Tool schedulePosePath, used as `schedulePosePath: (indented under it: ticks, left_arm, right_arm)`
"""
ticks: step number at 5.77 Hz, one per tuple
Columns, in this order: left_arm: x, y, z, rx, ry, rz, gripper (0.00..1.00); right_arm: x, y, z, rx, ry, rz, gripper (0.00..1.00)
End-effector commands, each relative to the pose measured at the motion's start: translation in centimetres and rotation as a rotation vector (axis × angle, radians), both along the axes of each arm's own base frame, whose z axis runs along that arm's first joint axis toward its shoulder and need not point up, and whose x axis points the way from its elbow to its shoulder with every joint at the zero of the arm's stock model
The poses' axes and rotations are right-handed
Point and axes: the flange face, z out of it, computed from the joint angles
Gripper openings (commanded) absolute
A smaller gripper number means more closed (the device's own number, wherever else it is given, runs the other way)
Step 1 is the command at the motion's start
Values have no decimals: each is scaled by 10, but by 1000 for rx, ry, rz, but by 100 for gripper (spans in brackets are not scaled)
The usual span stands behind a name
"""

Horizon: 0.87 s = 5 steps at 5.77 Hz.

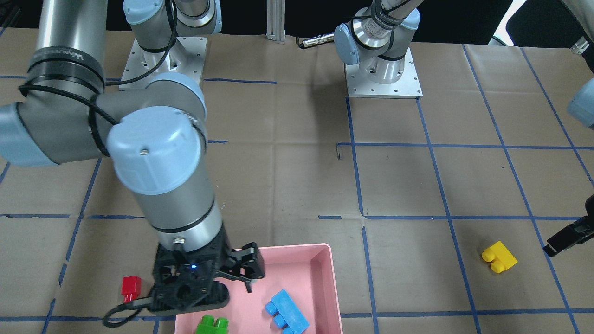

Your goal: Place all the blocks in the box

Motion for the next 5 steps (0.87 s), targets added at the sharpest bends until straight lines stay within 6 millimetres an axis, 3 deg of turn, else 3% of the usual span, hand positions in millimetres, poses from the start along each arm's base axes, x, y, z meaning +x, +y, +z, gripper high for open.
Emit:
schedulePosePath:
  ticks: [1, 2, 3, 5]
  left_arm:
    - [-2, -6, -54, 56, 49, 125, 100]
    - [-5, -1, -77, 93, 67, 133, 100]
    - [-6, 2, -101, 96, 64, 130, 100]
    - [-12, 13, -143, 75, 54, 121, 100]
  right_arm:
    - [-108, 41, 3, 52, 59, -32, 91]
    - [-147, 43, -20, -11, 83, 49, 92]
    - [-154, 57, -66, 17, 58, 47, 92]
    - [-147, 57, -107, -85, 7, 58, 91]
